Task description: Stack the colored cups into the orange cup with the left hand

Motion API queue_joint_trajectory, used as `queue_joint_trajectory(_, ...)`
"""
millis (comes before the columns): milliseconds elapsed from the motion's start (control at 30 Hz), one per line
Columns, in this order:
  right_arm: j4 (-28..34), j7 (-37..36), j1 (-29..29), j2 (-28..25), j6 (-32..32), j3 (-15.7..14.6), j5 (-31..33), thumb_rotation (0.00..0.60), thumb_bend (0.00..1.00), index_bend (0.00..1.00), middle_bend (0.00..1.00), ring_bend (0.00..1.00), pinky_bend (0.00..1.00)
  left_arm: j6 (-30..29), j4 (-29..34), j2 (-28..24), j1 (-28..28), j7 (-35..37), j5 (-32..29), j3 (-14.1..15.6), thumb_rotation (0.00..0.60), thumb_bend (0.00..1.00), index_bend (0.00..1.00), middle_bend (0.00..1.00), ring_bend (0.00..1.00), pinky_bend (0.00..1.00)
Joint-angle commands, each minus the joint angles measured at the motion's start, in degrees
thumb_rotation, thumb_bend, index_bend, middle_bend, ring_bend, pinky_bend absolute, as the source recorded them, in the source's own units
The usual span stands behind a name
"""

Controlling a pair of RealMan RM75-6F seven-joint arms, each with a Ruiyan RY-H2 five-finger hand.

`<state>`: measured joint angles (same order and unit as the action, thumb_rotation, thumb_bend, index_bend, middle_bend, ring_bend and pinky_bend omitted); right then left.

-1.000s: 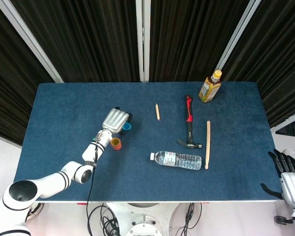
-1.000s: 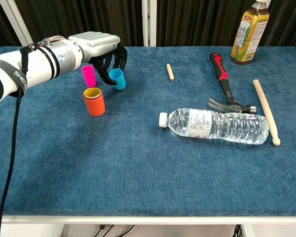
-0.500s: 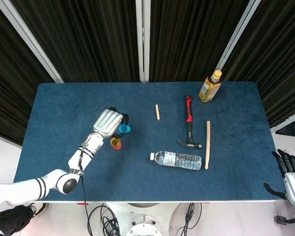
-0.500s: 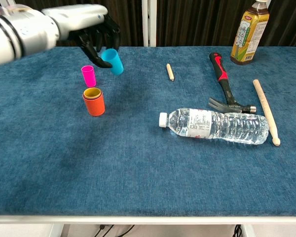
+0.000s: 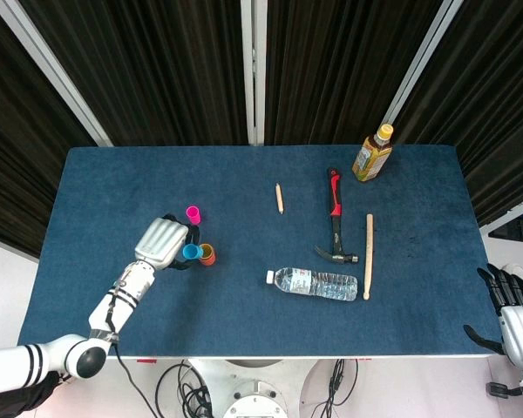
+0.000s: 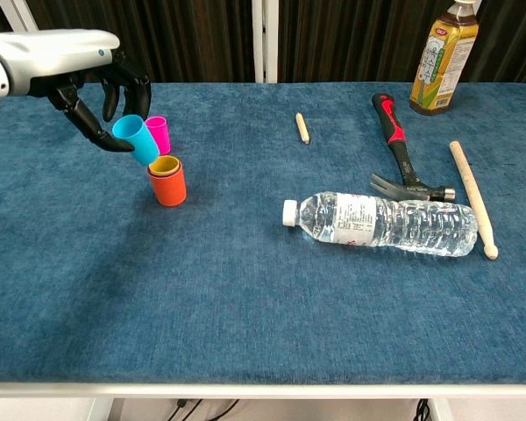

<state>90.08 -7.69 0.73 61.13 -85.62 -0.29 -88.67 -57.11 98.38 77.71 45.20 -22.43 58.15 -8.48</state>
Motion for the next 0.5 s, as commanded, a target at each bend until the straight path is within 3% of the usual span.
queue_joint_trajectory(33,0.03,0.08,0.00,0.04,0.01,0.00,0.02,0.600,0.12,0.00,0.00,0.00,0.00,-0.05,-0.88,0.66,-0.10,0.53,0.22,0.00,0.600,0.22,0.52,0.52,0.52,0.32)
queue_joint_trajectory(500,0.37,0.94,-0.77,-0.14,1.62,0.15,0.77,0.600,0.12,0.00,0.00,0.00,0.00,0.67,-6.11,4.09,0.35,2.08,1.30,-0.35,0.600,0.21,0.51,0.52,0.52,0.32)
